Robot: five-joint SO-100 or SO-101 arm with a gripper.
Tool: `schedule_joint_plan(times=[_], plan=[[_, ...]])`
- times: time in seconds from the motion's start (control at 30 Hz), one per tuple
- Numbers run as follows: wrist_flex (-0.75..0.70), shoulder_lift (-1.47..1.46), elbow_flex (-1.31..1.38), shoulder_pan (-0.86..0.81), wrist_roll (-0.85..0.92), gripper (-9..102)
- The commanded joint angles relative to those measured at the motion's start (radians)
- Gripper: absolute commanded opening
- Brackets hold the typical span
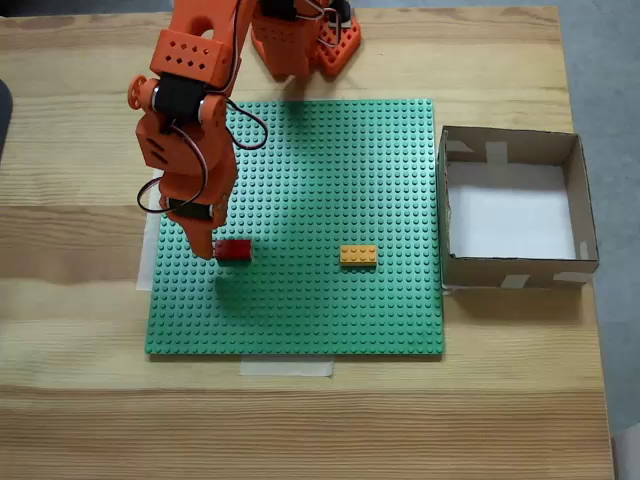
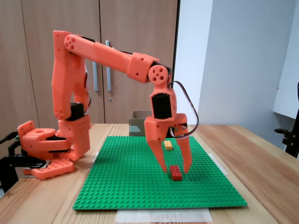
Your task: Pick the red lego block and put it in the box.
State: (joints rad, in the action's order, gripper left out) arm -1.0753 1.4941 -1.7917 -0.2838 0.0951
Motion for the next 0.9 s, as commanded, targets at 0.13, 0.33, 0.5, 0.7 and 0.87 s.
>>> schedule_joint_plan(times=[0.13, 0.33, 0.5, 0.7, 0.87], plan=[[-0.002, -0.012, 0.043, 0.017, 0.003, 20], [-0.014, -0.049, 0.074, 0.018, 0.012, 21], [-0.017, -0.052, 0.071, 0.028, 0.02, 20], [-0.015, -0.061, 0.069, 0.038, 0.021, 20], [-0.015, -0.061, 0.06, 0.048, 0.025, 20]])
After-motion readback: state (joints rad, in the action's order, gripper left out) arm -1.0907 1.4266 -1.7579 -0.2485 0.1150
